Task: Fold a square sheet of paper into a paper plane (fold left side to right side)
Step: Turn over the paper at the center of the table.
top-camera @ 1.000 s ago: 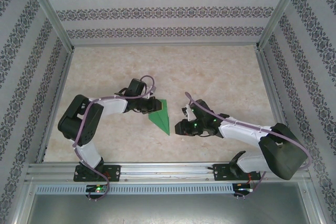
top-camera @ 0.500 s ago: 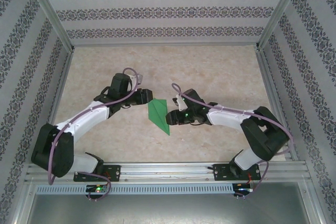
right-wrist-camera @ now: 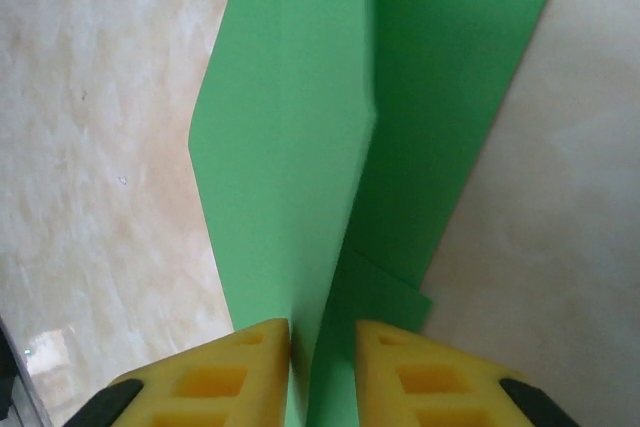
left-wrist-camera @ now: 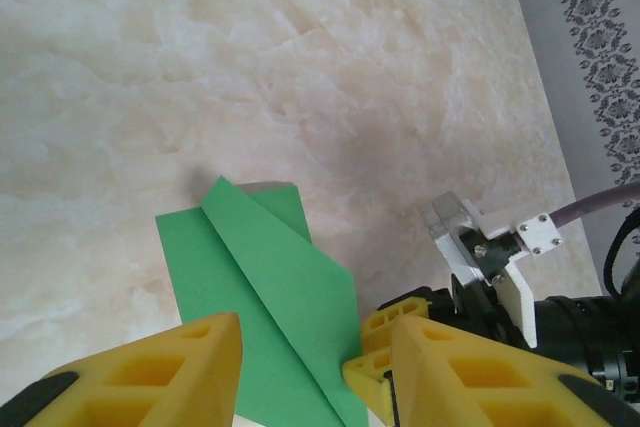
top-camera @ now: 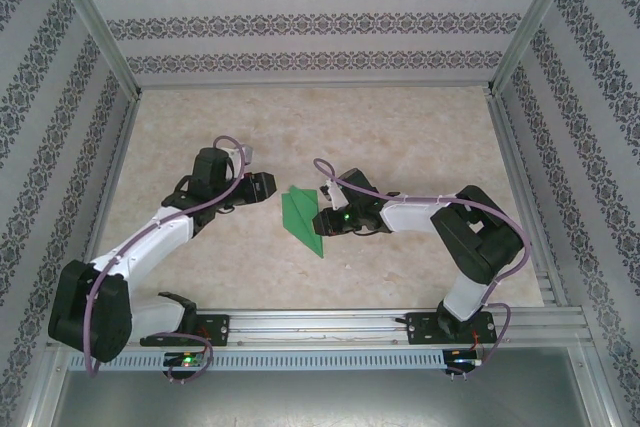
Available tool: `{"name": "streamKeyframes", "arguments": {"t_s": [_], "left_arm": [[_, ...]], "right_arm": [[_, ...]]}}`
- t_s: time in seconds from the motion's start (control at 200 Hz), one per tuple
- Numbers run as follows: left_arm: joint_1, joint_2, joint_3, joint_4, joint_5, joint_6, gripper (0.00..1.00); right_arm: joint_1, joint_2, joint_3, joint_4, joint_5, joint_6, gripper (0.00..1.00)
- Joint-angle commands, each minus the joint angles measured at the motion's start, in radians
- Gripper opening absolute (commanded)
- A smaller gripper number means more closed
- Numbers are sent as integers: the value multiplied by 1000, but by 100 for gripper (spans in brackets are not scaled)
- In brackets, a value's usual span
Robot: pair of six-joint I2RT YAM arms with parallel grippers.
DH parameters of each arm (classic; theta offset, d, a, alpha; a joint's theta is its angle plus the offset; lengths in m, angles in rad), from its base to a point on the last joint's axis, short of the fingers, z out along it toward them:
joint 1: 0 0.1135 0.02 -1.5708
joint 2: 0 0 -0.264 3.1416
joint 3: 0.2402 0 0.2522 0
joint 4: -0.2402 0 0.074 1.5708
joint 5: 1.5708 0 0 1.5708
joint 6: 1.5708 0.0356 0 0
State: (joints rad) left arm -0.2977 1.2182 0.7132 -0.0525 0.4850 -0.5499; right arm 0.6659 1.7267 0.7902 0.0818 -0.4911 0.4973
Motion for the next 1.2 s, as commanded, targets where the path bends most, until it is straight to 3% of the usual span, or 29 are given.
{"name": "streamKeyframes", "arguments": {"t_s": [0.0,0.165,0.4,0.645,0.929,1.194], "left_arm": [[17,-35,-21,52,5,-8,43],[26,-77,-31,50,8,-8,44],[47,-183,-56,118,54,-29,51],[68,-266,-96,367,246,-130,64],[68,-195,-86,702,467,-361,61],[42,-132,-86,813,500,-424,59]], "right_arm": [[14,11,3,42,-23,-1,15],[9,-31,-15,41,-17,-9,0],[-27,-183,-47,45,-58,-44,0],[-97,-366,-81,122,-201,-42,0],[-145,-548,-117,313,-327,57,0],[-131,-599,-125,409,-348,126,0]]}}
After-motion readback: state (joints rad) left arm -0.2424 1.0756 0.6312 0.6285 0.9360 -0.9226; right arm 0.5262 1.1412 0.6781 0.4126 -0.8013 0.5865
